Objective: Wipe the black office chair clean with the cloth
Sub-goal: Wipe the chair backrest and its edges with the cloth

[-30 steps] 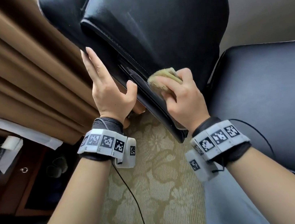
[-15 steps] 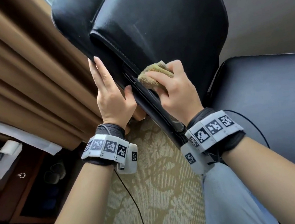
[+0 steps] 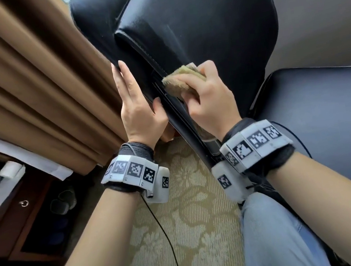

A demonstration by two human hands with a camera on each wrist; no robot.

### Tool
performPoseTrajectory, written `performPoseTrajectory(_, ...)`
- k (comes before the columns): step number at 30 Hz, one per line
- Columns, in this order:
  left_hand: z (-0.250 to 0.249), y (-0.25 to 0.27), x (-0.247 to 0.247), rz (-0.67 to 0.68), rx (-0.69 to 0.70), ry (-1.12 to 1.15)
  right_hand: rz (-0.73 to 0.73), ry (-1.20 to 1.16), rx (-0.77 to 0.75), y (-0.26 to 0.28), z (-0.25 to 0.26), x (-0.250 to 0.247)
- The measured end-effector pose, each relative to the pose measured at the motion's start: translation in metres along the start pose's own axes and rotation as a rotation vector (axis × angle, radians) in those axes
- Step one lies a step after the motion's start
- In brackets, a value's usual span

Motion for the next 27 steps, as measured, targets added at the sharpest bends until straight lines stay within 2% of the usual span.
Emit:
performPoseTrajectory(5,0.006,0.0,-0.004,-0.067,-0.018,0.092,0.115,-0.025,0.052,0.019,-0.03,-0.014)
performPoseTrajectory(11,0.013,-0.021,-0.031,-0.175,-0.137,0.358,-0.035,-0.201,-0.025,-0.033,0.004,-0.044)
performPoseTrajectory(20,0.025,-0.081,-0.063,-0.192,-0.244,0.316,0.032,-0.094,-0.141,-0.115,0.071,-0.051)
performPoseTrajectory(23,0.03,-0.088,-0.059,-0.142,-0.311,0.392,0.103,0.012,-0.214,-0.132,0.093,-0.045)
performPoseTrajectory(27,0.035,-0.086,-0.054,-0.076,-0.324,0.516,0.163,0.155,-0.214,-0.135,0.092,-0.036)
Point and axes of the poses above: each hand's wrist, its own y-axis away from the middle knuckle, its own x-axis out of the palm, z = x × y, the point moved 5 cm from there along -y, towards the middle knuckle, and after that the axes turned 7 degrees about z, right-handed, at the moved point
